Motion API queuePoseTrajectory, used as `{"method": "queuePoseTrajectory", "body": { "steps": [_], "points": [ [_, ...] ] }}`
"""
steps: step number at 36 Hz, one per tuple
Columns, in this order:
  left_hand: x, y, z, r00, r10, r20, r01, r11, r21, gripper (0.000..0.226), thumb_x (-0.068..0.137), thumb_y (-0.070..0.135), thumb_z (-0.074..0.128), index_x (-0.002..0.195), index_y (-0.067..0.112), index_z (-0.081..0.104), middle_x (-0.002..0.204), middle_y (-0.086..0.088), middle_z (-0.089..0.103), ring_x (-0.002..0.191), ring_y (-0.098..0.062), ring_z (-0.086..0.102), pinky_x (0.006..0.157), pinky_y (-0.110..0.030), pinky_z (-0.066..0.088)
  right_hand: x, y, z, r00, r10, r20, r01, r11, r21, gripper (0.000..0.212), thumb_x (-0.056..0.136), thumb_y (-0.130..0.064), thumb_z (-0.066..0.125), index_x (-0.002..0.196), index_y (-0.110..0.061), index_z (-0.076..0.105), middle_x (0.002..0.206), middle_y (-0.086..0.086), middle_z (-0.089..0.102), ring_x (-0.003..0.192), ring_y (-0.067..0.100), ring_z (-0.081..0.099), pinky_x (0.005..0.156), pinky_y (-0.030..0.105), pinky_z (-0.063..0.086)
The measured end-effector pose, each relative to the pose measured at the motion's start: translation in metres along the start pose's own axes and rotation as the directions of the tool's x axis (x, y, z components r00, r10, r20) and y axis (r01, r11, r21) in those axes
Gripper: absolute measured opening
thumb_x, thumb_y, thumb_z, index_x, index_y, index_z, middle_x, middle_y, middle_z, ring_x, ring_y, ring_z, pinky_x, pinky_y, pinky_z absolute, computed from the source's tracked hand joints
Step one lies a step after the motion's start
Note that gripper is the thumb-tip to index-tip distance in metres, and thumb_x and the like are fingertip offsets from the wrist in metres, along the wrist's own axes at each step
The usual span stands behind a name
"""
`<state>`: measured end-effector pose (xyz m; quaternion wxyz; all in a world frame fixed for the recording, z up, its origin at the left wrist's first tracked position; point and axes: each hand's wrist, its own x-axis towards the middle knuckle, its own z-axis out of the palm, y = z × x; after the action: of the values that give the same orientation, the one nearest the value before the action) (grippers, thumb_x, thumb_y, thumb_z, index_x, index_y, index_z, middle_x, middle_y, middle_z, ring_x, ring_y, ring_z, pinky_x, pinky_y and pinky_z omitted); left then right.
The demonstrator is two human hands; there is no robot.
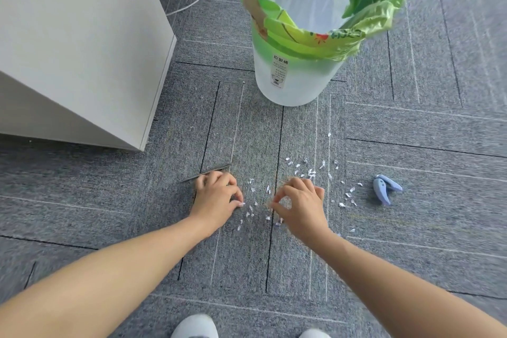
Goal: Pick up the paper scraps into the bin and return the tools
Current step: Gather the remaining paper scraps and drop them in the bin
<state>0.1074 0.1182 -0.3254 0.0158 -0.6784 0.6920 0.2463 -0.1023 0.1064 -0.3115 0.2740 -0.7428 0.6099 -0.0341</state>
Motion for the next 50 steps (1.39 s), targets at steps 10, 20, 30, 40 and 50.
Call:
{"method": "queuePoseTrajectory", "body": {
  "steps": [10,20,30,40,50],
  "points": [
    [0.011,0.017,-0.033,0.985,0.116,-0.125,-0.122,0.992,-0.042,0.007,0.09,0.043,0.057,0.089,0.037,0.061,0.108,0.022,0.042,0.119,-0.011,0.035,0.107,-0.039,0.016,0.01,0.006,-0.047,0.977,-0.008,-0.215,0.025,0.997,0.079,0.011,0.079,-0.043,0.073,0.08,-0.036,0.064,0.093,-0.018,0.049,0.095,0.01,0.042,0.082,0.029,0.019],
    [0.082,0.114,-0.217,0.606,0.237,-0.76,-0.45,0.889,-0.082,0.008,0.082,0.031,0.072,0.087,0.027,0.067,0.103,0.013,0.051,0.104,-0.008,0.04,0.084,-0.027,0.019,0.087,-0.051,-0.225,0.604,-0.023,-0.797,0.235,0.96,0.151,0.008,0.078,-0.031,0.075,0.079,-0.028,0.067,0.091,-0.01,0.06,0.089,0.013,0.049,0.078,0.031,0.028],
    [0.151,0.152,-0.291,0.824,0.152,-0.545,-0.147,0.988,0.054,0.016,0.091,0.041,0.058,0.095,0.036,0.073,0.099,0.009,0.071,0.1,-0.02,0.058,0.08,-0.036,0.022,0.157,-0.064,-0.297,0.862,0.097,-0.497,-0.15,0.986,-0.067,0.013,0.078,-0.037,0.074,0.077,-0.03,0.063,0.082,-0.008,0.067,0.086,0.018,0.06,0.093,0.039,0.029],
    [0.15,0.14,-0.269,0.917,0.209,-0.339,-0.167,0.975,0.148,0.062,0.094,0.009,0.044,0.143,0.045,0.032,0.136,0.016,0.053,0.135,-0.015,0.032,0.113,-0.053,0.004,0.14,-0.051,-0.276,0.87,-0.117,-0.479,0.026,0.981,-0.191,0.023,0.093,-0.023,0.051,0.103,-0.035,0.067,0.116,-0.009,0.057,0.112,0.02,0.041,0.08,0.037,0.017],
    [0.1,0.119,-0.211,0.688,0.384,-0.615,-0.483,0.876,0.007,0.036,0.09,0.033,0.06,0.126,0.035,0.058,0.122,0.013,0.056,0.118,-0.012,0.042,0.094,-0.033,0.024,0.079,-0.029,-0.211,0.746,-0.2,-0.635,0.24,0.971,-0.023,0.015,0.087,-0.028,0.063,0.1,-0.033,0.065,0.104,-0.014,0.059,0.102,0.013,0.046,0.081,0.035,0.025]
  ]
}}
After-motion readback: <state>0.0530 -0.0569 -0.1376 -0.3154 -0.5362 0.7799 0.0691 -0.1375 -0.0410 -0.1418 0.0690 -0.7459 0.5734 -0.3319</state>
